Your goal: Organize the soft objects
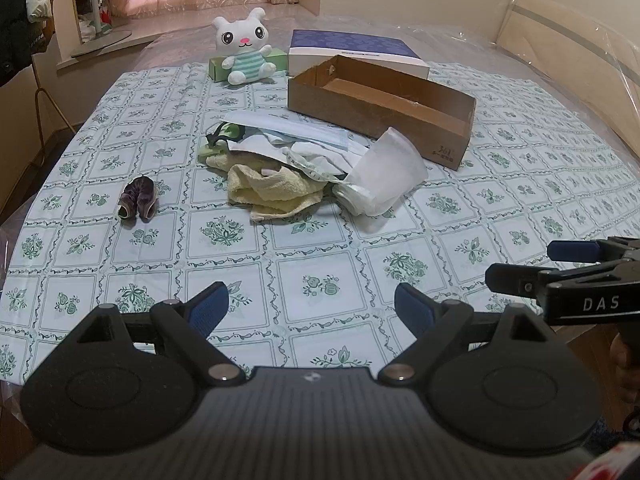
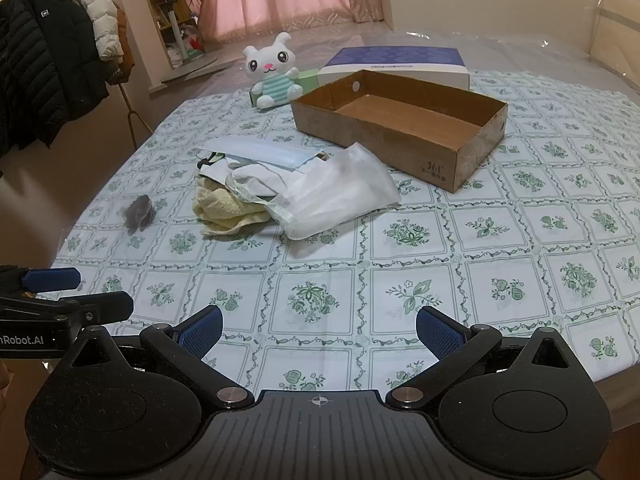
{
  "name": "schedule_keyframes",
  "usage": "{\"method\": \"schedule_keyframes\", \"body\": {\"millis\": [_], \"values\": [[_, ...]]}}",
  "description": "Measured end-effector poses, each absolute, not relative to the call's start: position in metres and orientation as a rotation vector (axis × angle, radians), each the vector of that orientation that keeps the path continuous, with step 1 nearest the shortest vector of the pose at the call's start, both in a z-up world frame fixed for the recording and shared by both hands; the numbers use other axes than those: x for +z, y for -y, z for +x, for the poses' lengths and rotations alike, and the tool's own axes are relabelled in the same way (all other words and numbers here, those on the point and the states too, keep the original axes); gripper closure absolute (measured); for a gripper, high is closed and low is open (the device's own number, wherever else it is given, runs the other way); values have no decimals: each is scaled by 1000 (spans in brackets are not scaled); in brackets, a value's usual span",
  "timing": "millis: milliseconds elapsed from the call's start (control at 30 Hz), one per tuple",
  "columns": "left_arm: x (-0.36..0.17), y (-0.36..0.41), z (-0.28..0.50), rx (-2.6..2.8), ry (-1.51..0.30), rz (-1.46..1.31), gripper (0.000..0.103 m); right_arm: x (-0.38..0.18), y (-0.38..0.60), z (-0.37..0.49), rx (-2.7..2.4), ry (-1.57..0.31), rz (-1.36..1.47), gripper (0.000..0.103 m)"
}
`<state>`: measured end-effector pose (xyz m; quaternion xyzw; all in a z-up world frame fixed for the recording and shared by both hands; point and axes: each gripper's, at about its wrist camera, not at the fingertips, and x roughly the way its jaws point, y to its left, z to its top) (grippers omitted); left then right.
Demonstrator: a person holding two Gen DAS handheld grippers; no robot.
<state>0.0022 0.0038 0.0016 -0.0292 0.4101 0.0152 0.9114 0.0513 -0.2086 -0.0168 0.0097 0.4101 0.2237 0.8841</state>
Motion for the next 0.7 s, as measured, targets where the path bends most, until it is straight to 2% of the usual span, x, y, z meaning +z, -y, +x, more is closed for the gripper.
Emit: {"method": "schedule_keyframes", "body": {"millis": [700], "values": [[0, -5, 2, 31, -847, -61, 14, -16, 208, 56, 466, -853, 21, 0]]}}
